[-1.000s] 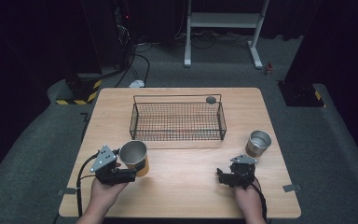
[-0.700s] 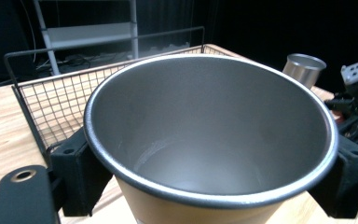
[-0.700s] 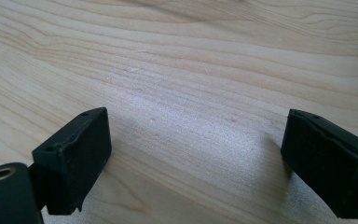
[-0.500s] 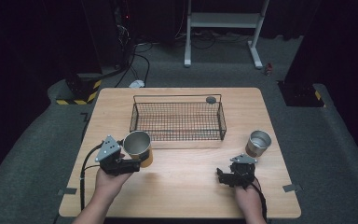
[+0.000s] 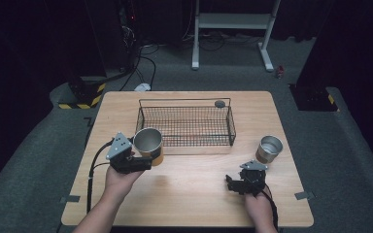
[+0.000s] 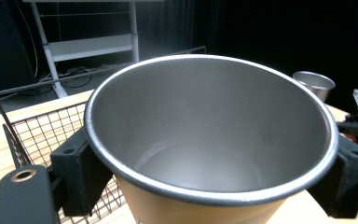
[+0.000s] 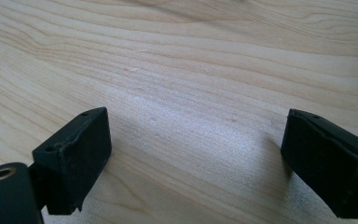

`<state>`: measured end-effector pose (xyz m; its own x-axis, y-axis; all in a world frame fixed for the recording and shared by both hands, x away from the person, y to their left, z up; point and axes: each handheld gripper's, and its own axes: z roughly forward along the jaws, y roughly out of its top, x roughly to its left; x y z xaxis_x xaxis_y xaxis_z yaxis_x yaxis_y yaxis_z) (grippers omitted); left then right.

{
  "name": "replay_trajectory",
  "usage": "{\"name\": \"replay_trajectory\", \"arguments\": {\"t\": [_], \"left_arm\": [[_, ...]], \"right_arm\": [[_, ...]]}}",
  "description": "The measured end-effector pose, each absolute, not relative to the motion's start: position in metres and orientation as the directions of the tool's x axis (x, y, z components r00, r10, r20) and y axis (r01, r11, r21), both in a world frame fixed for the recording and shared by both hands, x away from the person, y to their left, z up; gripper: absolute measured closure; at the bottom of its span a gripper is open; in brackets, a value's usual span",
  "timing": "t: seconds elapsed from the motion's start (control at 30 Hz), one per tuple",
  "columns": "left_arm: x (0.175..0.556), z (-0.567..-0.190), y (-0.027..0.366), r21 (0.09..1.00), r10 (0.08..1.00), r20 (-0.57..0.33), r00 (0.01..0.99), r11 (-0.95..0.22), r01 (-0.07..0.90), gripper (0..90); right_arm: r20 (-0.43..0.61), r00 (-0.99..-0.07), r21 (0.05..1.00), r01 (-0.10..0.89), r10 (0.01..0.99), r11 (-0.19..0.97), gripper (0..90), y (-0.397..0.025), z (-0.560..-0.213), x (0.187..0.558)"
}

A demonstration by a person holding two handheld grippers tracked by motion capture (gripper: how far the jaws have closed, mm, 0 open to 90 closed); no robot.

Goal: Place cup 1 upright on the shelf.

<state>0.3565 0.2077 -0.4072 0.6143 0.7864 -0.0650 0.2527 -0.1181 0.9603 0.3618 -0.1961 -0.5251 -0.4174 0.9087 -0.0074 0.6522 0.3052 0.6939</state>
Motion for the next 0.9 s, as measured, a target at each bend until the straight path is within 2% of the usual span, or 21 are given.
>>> {"name": "replay_trajectory", "arguments": {"t": [0.47,0.9], "left_arm": [[0.391,-0.386,0.190,0.967,0.805,-0.042,0.592,-0.115,0.226,14.3],[0.417,-0.390,0.178,0.964,0.808,-0.048,0.587,-0.118,0.240,14.3]], "right_arm": [[-0.009,-0.437,0.692,0.646,0.899,0.321,9.5,-0.198,-0.525,0.358],[-0.011,-0.444,0.691,0.644,0.896,0.327,9.4,-0.201,-0.524,0.351]]}}
